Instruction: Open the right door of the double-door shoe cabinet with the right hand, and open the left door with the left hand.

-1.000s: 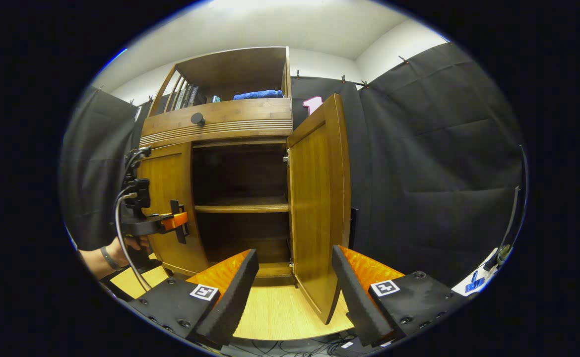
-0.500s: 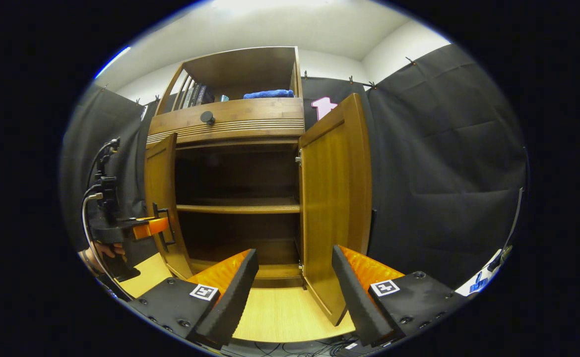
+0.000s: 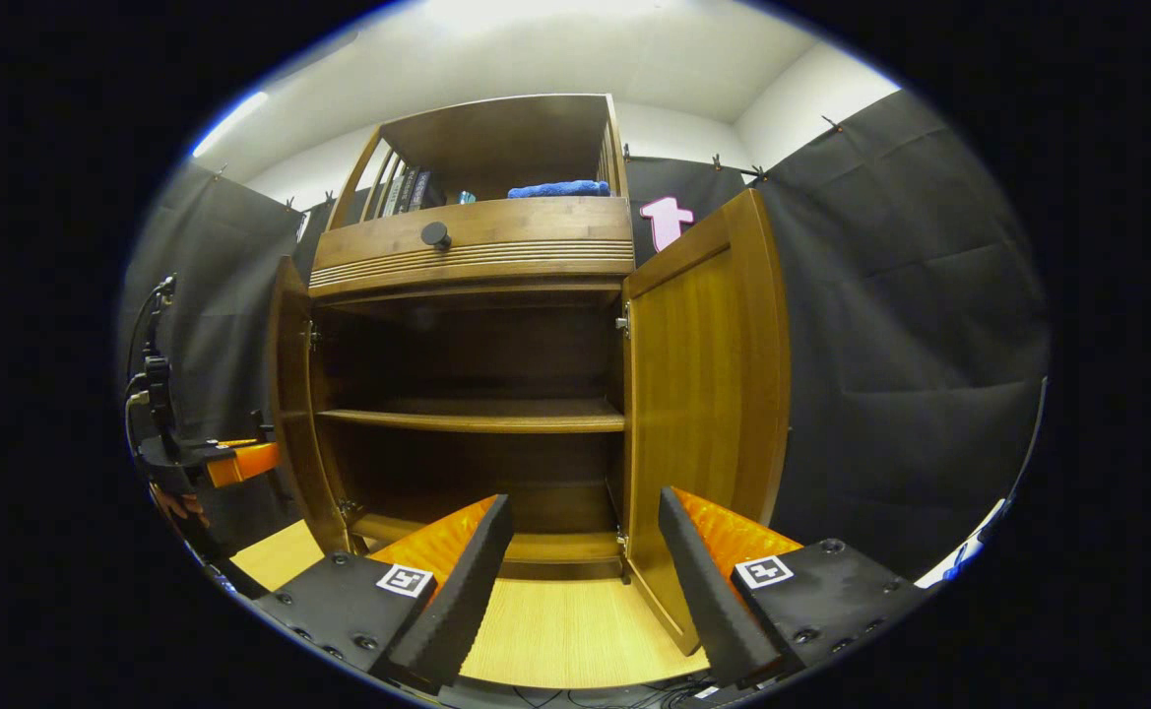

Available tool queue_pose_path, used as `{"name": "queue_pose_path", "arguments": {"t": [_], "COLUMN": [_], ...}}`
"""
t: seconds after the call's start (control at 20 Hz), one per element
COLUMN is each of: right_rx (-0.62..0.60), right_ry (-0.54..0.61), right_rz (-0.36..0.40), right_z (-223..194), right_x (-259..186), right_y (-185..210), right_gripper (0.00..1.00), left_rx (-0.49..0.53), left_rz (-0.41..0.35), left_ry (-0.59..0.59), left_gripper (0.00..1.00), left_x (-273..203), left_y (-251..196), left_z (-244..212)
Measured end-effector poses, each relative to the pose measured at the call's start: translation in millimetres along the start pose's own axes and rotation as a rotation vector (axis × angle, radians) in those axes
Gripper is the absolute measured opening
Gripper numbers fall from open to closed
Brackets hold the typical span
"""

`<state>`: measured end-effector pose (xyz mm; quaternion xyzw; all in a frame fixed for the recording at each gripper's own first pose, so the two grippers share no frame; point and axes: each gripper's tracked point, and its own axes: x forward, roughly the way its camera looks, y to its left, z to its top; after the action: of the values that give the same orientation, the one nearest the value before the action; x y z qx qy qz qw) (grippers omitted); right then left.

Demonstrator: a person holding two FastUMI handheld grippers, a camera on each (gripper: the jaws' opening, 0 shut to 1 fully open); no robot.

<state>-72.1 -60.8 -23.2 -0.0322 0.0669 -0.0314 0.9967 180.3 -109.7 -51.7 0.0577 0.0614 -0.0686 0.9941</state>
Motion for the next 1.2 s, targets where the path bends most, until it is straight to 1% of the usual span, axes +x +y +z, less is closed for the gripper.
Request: {"name": "queue_pose_path", "arguments": {"t": [0.05,0.2,0.25,0.3,0.35,0.45,0.5,0.6,0.65,0.7,0.75,0.8,0.85,0.9,1.0,1.05,1.1,1.15,1.2], "right_rx": [0.0,-0.022,-0.031,-0.038,-0.041,-0.032,-0.028,-0.024,-0.024,-0.025,-0.024,-0.019,-0.013,-0.012,-0.017,-0.014,-0.01,-0.008,-0.008], "right_ry": [0.002,0.02,0.022,0.027,0.024,0.018,0.02,0.024,0.026,0.03,0.033,0.034,0.033,0.031,0.031,0.031,0.031,0.03,0.028], "right_rz": [0.006,0.041,0.049,0.056,0.061,0.076,0.084,0.096,0.1,0.105,0.111,0.117,0.122,0.125,0.124,0.127,0.13,0.129,0.125], "right_z": [0.1,-0.4,-0.1,-1.0,0.5,1.3,0.2,-0.5,-1.6,-2.0,-2.8,-3.1,-1.6,-1.3,-0.8,-0.3,0.1,-0.3,-0.3], "right_x": [1.8,3.0,3.6,3.5,3.9,6.5,6.8,8.1,9.1,9.9,10.0,10.1,11.3,11.5,13.5,13.2,12.3,12.4,12.0], "right_y": [2.1,11.0,12.8,15.2,17.1,22.6,25.0,29.1,30.2,31.6,33.7,35.1,36.4,37.2,35.8,36.9,37.3,36.4,35.0], "right_gripper": [0.96,0.96,1.0,1.0,0.96,0.96,0.89,0.96,1.0,0.96,0.93,0.89,0.89,0.93,1.0,1.0,1.0,1.0,0.96], "left_rx": [0.0,0.007,0.0,-0.008,-0.009,0.014,0.024,0.02,-0.001,-0.023,-0.041,-0.048,-0.045,-0.026,0.023,0.039,0.038,0.021,-0.001], "left_rz": [0.014,0.077,0.101,0.115,0.124,0.146,0.156,0.18,0.178,0.167,0.147,0.13,0.107,0.09,0.058,0.046,0.044,0.051,0.062], "left_ry": [-0.003,-0.022,-0.029,-0.032,-0.032,-0.043,-0.053,-0.072,-0.078,-0.081,-0.083,-0.088,-0.087,-0.084,-0.086,-0.085,-0.089,-0.093,-0.1], "left_gripper": [0.21,0.17,0.17,0.17,0.16,0.12,0.12,0.04,0.08,0.0,0.0,0.08,0.08,0.09,0.17,0.12,0.14,0.14,0.14], "left_x": [-3.0,-9.4,-10.8,-10.0,-8.9,-6.6,-9.9,-11.0,-14.6,-15.3,-16.4,-17.0,-17.5,-18.3,-16.6,-16.2,-16.5,-16.0,-14.2], "left_y": [4.6,25.6,32.3,37.8,40.5,53.8,61.8,79.8,82.2,82.9,80.2,79.7,79.1,81.0,84.2,86.5,89.2,93.4,99.0], "left_z": [-0.3,0.7,1.7,2.1,3.2,7.9,10.4,13.5,13.1,12.7,13.1,14.1,12.6,11.0,11.9,10.5,11.6,12.5,10.8]}}
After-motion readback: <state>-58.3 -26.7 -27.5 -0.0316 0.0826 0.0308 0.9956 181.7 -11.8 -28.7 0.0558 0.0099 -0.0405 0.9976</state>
